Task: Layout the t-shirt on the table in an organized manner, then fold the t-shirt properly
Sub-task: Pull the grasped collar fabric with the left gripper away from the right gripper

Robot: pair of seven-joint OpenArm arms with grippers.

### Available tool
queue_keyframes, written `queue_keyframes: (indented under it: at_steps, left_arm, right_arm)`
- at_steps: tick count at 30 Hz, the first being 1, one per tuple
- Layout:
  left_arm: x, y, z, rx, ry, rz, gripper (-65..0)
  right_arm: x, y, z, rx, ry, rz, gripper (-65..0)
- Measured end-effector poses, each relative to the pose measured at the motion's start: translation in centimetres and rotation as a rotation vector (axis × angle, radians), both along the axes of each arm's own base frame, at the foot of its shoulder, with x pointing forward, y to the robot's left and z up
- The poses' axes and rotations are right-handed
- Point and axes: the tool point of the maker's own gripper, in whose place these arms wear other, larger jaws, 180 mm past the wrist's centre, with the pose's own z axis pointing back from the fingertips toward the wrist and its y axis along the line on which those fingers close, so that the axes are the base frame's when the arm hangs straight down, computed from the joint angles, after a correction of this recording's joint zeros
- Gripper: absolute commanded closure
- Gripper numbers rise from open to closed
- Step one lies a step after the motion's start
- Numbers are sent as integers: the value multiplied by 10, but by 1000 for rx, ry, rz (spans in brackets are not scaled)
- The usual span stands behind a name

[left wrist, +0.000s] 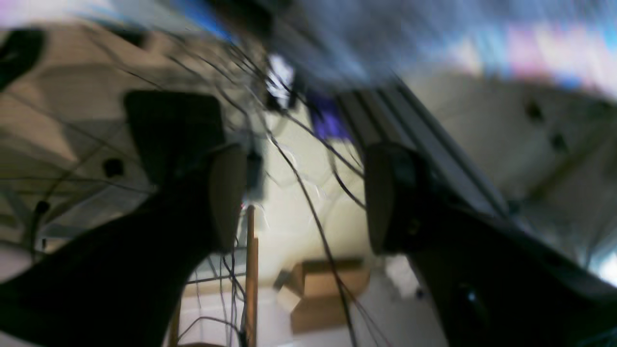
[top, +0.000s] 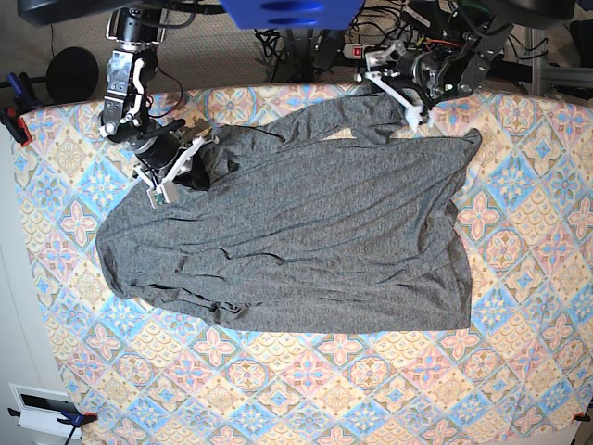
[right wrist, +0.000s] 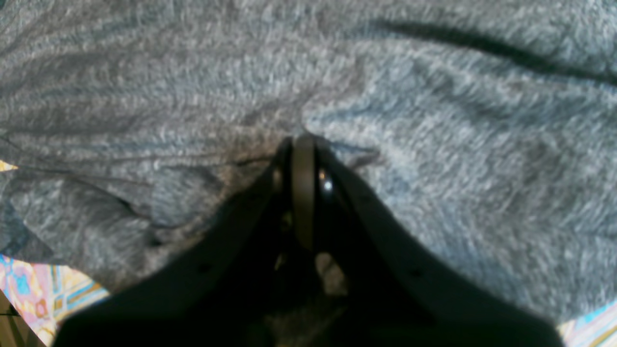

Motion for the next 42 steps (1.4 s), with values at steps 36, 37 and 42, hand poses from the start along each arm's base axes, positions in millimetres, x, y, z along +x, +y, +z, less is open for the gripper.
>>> queue_keyframes:
  at_steps: [36,37,42]
  left_arm:
    - [64,-4,8,72,-268,36,-354]
    - [66,-4,9,73,-274,37,-350]
    - [58,0,2,81,-235,38,-266]
  right_arm:
    - [0,0,0,1,0,1,0]
    - [0,0,0,1,0,0,0]
    - [0,0,0,2,-3,0,0]
